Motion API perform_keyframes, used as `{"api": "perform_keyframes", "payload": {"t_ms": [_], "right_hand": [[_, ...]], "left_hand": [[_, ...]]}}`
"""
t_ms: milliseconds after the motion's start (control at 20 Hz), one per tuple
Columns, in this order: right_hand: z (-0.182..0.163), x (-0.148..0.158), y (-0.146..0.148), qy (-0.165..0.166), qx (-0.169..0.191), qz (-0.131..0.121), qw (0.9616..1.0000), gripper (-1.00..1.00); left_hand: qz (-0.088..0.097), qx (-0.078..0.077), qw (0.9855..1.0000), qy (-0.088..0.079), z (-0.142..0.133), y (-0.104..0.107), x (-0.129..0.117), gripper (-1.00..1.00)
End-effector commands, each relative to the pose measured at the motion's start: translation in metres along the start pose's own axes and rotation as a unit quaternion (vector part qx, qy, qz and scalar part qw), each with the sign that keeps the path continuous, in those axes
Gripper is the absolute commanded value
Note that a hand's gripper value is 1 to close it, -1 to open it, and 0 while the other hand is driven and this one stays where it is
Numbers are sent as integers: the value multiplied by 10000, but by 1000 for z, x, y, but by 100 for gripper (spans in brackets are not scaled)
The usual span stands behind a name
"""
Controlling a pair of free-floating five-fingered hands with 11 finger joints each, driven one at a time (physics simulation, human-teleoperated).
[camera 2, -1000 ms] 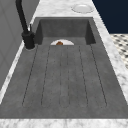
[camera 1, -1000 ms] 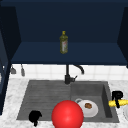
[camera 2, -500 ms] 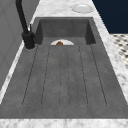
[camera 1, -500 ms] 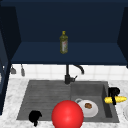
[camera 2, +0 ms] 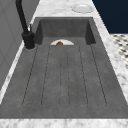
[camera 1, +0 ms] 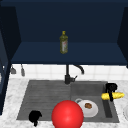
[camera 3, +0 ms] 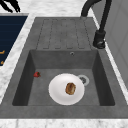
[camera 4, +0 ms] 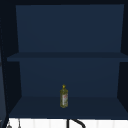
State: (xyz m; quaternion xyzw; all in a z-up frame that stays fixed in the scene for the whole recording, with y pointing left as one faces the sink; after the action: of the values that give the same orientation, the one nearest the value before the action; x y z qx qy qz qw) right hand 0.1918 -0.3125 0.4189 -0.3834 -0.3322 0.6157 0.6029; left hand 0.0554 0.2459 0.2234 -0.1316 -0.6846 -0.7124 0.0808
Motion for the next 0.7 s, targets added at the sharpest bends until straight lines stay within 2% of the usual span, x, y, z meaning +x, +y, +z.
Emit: {"api": "perform_keyframes", "payload": {"t_ms": [0, 650], "right_hand": [[16, 13, -18, -107, -51, 43, 9999, 100], [83, 49, -77, -184, -175, 10, 9997, 100]], "left_hand": [[0, 0, 10000, 0, 0, 0, 0, 0], [0, 0, 10000, 0, 0, 0, 0, 0]]}}
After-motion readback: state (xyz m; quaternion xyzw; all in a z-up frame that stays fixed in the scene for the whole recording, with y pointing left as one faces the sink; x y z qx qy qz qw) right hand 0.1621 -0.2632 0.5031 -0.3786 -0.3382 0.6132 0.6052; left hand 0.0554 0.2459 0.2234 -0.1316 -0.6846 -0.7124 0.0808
